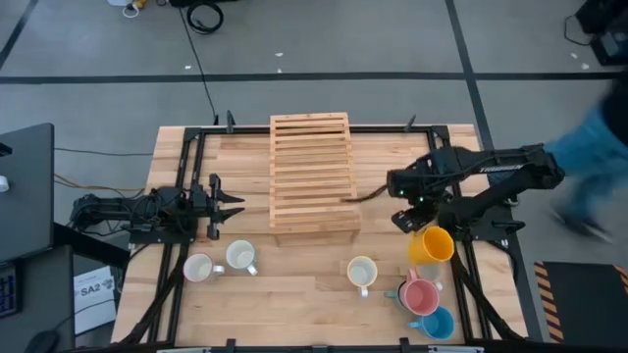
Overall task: Place coffee mugs
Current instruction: Put the top yellow cup on the shelf
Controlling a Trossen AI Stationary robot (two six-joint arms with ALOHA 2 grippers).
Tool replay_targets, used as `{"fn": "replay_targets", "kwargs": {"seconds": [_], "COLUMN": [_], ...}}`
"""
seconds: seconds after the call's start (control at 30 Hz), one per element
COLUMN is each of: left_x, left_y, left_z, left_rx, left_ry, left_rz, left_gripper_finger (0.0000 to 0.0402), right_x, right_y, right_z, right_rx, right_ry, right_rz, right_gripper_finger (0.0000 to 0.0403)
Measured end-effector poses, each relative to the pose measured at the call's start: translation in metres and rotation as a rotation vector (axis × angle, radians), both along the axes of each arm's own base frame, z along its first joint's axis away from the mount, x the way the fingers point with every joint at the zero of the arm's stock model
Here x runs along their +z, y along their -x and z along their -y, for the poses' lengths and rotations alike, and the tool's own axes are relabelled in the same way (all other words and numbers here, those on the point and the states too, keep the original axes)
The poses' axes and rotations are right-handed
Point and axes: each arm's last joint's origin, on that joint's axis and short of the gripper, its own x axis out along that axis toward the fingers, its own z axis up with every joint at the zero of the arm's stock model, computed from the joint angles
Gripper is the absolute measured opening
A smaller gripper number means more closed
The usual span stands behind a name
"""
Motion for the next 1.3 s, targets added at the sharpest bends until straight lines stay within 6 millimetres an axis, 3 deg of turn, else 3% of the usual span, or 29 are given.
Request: {"fn": "replay_targets", "kwargs": {"seconds": [0.3,0.67,1.3], "left_x": [0.000,0.000,0.004], "left_y": [0.000,0.000,0.000], "left_z": [0.000,0.000,0.000], "left_rx": [0.000,0.000,0.000], "left_ry": [0.000,0.000,0.000], "left_rz": [0.000,0.001,0.038], "left_gripper_finger": [0.0114,0.0114,0.0114], "right_x": [0.017,0.036,0.050], "right_y": [-0.003,-0.014,-0.031], "right_z": [0.034,0.072,0.098], "right_rx": [-0.223,-0.481,-1.007], "right_ry": [0.018,-0.104,-0.232], "right_rz": [0.061,0.255,0.353], "right_gripper_finger": [0.0055,0.0055,0.0055]}}
